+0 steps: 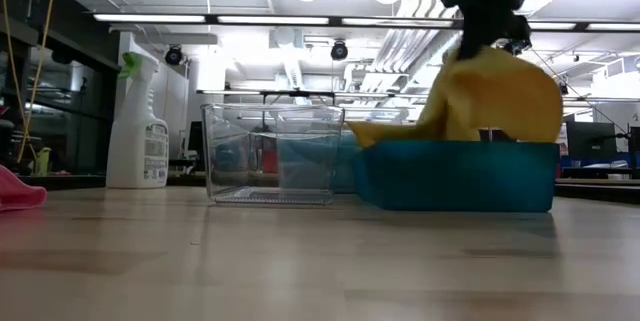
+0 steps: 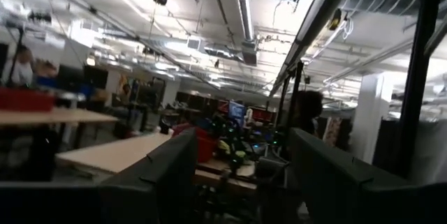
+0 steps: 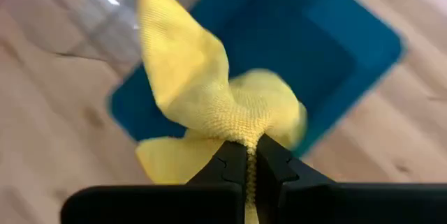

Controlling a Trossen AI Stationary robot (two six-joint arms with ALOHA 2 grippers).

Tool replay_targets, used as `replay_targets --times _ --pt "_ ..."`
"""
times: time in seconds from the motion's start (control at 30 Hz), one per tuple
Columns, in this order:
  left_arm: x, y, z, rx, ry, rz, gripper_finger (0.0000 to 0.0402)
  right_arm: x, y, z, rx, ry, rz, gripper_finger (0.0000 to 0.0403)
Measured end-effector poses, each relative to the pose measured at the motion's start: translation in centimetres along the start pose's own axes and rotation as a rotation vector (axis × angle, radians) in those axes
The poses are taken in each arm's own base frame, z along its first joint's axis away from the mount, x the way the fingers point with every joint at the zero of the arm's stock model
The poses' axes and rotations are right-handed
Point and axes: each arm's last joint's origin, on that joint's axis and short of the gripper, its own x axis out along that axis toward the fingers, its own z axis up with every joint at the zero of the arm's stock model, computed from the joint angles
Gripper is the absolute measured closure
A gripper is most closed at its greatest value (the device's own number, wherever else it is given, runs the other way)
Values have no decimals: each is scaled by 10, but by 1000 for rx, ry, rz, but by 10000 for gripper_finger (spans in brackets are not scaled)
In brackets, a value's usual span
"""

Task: Sort microfiber towel by color & place in baskets
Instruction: Put the top yellow towel into the blue bin

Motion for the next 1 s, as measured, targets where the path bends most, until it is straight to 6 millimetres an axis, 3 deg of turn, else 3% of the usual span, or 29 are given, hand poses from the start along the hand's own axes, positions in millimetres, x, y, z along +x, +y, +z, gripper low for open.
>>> replay_targets --times 0.37,0.63,0.8,1.0 --pt "27 -1 -12 -124 -37 -20 188 -11 -15 -7 -173 -59 -223 403" --pt "47 -10 -25 -222 -63 -67 188 -11 15 8 -330 -262 -15 403" --pt "55 -18 -28 -249 -121 -102 188 -5 15 5 -415 -219 -92 403" --pt "56 -21 -28 -228 -150 -101 188 -12 -7 -12 -422 -87 -279 403"
